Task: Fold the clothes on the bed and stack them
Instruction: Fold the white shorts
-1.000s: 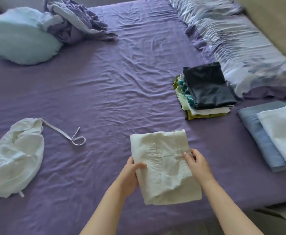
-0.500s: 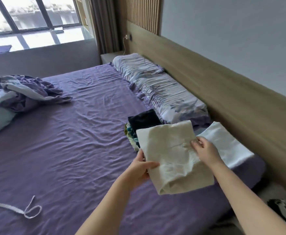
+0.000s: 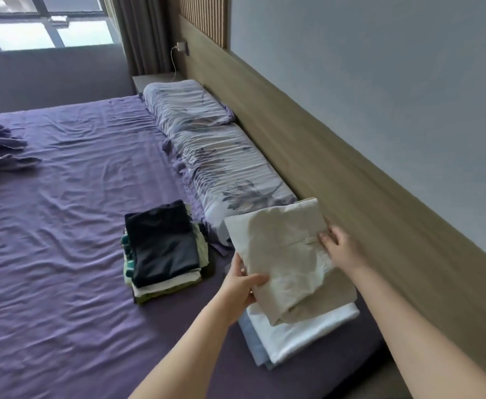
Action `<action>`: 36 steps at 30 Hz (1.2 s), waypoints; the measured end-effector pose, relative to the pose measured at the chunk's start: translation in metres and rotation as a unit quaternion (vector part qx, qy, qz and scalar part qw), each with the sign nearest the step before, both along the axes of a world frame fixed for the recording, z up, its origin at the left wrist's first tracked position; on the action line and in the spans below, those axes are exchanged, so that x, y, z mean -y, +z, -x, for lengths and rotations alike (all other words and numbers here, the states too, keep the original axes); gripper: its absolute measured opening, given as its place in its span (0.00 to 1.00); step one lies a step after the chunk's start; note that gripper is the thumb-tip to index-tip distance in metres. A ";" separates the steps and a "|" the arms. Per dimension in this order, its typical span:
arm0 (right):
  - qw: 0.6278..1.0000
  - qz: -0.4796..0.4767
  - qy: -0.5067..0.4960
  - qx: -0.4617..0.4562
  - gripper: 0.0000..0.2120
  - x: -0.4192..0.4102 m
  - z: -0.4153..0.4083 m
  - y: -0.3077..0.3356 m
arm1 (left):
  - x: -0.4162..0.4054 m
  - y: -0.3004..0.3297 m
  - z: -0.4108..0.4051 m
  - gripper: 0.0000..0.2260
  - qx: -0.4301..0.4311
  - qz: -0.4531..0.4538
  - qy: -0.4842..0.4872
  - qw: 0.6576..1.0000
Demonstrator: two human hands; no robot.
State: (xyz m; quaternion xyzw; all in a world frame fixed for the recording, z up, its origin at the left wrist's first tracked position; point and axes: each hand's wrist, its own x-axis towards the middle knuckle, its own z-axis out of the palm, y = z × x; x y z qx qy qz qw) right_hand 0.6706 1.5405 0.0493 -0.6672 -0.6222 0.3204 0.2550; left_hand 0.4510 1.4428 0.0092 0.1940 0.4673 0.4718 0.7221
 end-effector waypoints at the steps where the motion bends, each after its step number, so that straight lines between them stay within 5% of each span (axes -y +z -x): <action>1: 1.000 0.017 0.004 0.004 0.08 -0.006 -0.009 -0.014 | -0.003 -0.011 -0.011 0.30 0.000 0.018 0.005 1.000; 6: 0.992 0.121 0.023 0.040 0.07 -0.012 -0.041 -0.083 | -0.001 -0.061 -0.049 0.31 0.002 0.111 0.020 0.994; 12: 0.960 0.244 0.048 0.131 0.16 0.002 -0.059 -0.128 | 0.019 -0.087 -0.066 0.34 -0.081 0.186 -0.023 0.979; 17: 0.981 0.120 0.026 0.153 0.11 0.006 -0.058 -0.125 | 0.022 -0.091 -0.077 0.45 -0.163 0.184 -0.047 0.968; 21: 0.975 0.156 0.007 0.155 0.18 0.004 -0.052 -0.124 | 0.013 -0.096 -0.080 0.45 -0.322 0.169 -0.058 0.930; 23: 0.963 0.139 0.047 0.227 0.26 0.010 -0.045 -0.124 | 0.013 -0.097 -0.078 0.43 -0.382 0.140 -0.073 0.911; 26: 0.932 0.082 0.154 0.318 0.29 0.029 -0.026 -0.123 | 0.020 -0.097 -0.069 0.42 -0.412 0.132 -0.140 0.891; 30: 0.888 0.235 0.212 0.333 0.21 0.068 0.011 -0.123 | 0.047 -0.088 -0.041 0.33 -0.379 0.163 -0.235 0.880; 36: 0.886 0.174 0.270 0.334 0.22 0.124 0.077 -0.095 | 0.119 -0.057 0.036 0.29 -0.464 0.184 -0.215 0.839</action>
